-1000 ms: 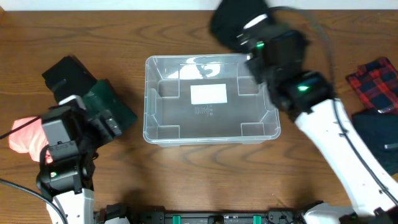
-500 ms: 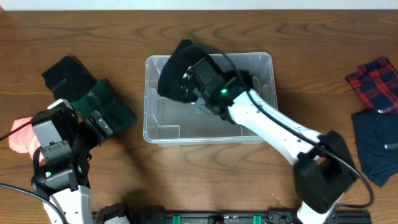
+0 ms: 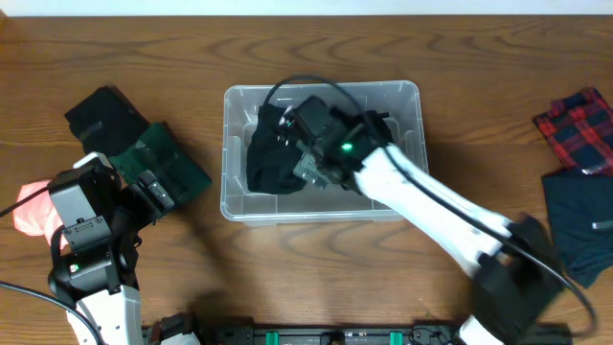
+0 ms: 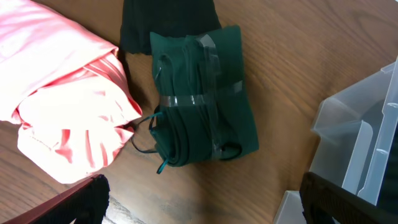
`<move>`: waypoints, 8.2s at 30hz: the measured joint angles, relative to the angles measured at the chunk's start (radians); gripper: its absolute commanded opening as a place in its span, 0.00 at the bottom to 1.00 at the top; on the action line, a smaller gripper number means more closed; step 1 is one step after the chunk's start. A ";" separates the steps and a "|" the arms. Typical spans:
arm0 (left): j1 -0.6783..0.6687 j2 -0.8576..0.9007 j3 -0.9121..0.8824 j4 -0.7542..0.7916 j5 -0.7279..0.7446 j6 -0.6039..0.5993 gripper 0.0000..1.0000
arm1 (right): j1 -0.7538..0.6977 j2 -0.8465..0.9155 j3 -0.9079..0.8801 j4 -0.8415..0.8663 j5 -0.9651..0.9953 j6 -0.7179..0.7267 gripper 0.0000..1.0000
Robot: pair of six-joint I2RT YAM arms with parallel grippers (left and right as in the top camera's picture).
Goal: Pack container
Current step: 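Carry the black garment into the bin and release it, then return the right gripper and grasp the navy garment, then place the navy garment into the bin beside the black one, then move the right gripper to the plaid shirt and grasp it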
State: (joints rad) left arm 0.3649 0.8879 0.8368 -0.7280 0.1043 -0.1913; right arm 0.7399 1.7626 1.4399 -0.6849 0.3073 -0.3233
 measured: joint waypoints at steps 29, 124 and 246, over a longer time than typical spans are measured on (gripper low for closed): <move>0.000 0.000 0.000 0.002 0.000 0.000 0.98 | -1.073 0.093 -0.029 -0.308 0.185 0.333 0.99; 0.000 0.000 0.000 -0.009 0.000 0.000 0.98 | -1.145 -0.005 -0.526 0.325 0.263 0.361 0.01; 0.000 0.000 0.001 -0.013 0.000 0.000 0.98 | -0.932 -0.335 -0.327 0.260 0.144 0.014 0.92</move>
State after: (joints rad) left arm 0.3649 0.8883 0.8375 -0.7410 0.1043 -0.1913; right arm -0.1917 1.4277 1.1126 -0.4252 0.4511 -0.3092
